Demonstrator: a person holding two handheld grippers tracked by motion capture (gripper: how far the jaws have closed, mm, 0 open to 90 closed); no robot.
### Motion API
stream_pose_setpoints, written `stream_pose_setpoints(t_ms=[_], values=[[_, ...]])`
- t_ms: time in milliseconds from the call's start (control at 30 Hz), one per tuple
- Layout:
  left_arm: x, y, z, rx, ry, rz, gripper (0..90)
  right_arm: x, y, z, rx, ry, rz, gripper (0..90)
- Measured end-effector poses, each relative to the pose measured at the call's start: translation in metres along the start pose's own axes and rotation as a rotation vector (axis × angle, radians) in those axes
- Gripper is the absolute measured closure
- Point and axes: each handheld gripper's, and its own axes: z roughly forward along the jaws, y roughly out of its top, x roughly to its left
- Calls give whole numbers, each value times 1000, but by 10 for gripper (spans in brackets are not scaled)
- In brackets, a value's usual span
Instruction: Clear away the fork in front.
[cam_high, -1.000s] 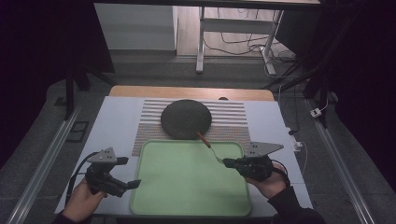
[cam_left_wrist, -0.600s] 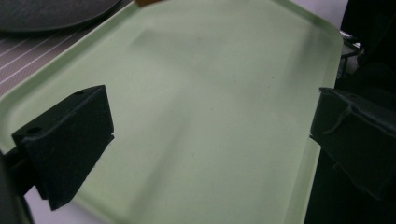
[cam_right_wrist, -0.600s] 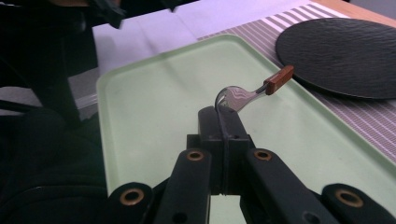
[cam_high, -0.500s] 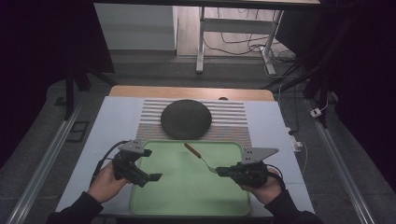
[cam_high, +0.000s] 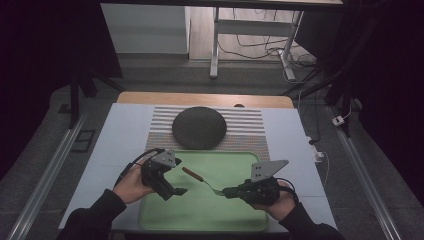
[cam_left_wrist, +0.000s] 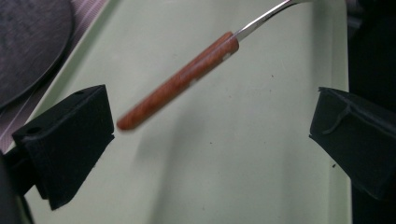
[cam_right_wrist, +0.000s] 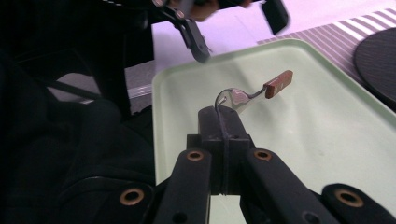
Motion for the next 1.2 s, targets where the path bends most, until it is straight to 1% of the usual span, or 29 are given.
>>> stream_pose_setpoints(t_ms=[33,67,100,133,200,233,267,333,367,400,433,467,500,533,567,633,733,800,900,967,1033,1067,1167,1200], values=[[-1,2,3,11,-8,29,0,0,0,0,-2,10,-4,898],[-1,4,5,22,-15,48,0,1,0,1,-4,22,-5,898],[-1,7,8,33,-22,62,0,1,0,1,-4,22,-5,898],[-2,11,12,53,-24,97,14,1,1,1,-4,39,-14,898],[-4,14,16,64,-31,125,53,2,1,1,-6,59,-15,898],[-4,14,16,64,-31,125,80,3,1,1,-8,69,-17,898],[-4,17,18,72,-37,153,109,3,2,1,-10,79,-19,898],[-3,18,20,75,-64,176,223,3,2,0,-14,96,-27,898],[-4,19,20,78,-61,189,252,3,3,0,-14,100,-29,898],[-3,19,20,82,-75,203,297,3,3,0,-15,105,-32,898],[-4,19,20,82,-83,216,366,4,3,-1,-16,110,-36,898],[-4,19,21,80,-76,231,389,4,3,-1,-18,115,-39,898],[-3,19,21,80,-87,242,423,4,3,-1,-19,120,-41,899],[-2,18,21,78,-103,255,486,4,3,-1,-20,126,-44,898],[-1,18,21,73,-108,268,514,4,3,-2,-24,131,-43,898],[0,17,22,71,-140,293,589,3,3,-2,-23,134,-45,898],[0,17,24,74,-173,328,670,2,3,-2,-20,145,-46,898],[-2,17,25,83,-186,362,698,1,3,-1,-14,160,-45,898],[-6,16,26,92,-192,406,731,-1,2,-1,-5,176,-42,895],[-8,16,26,105,-199,421,755,-3,0,-2,-10,167,-40,881],[-8,16,27,123,-220,426,782,-6,-1,-4,-10,130,-36,854],[-9,16,28,129,-224,421,791,-7,-2,-5,-12,104,-32,842],[-9,17,29,147,-223,382,797,-11,-5,-7,-10,64,-15,811],[-8,18,28,151,-224,368,797,-11,-6,-7,-5,45,-9,781]])
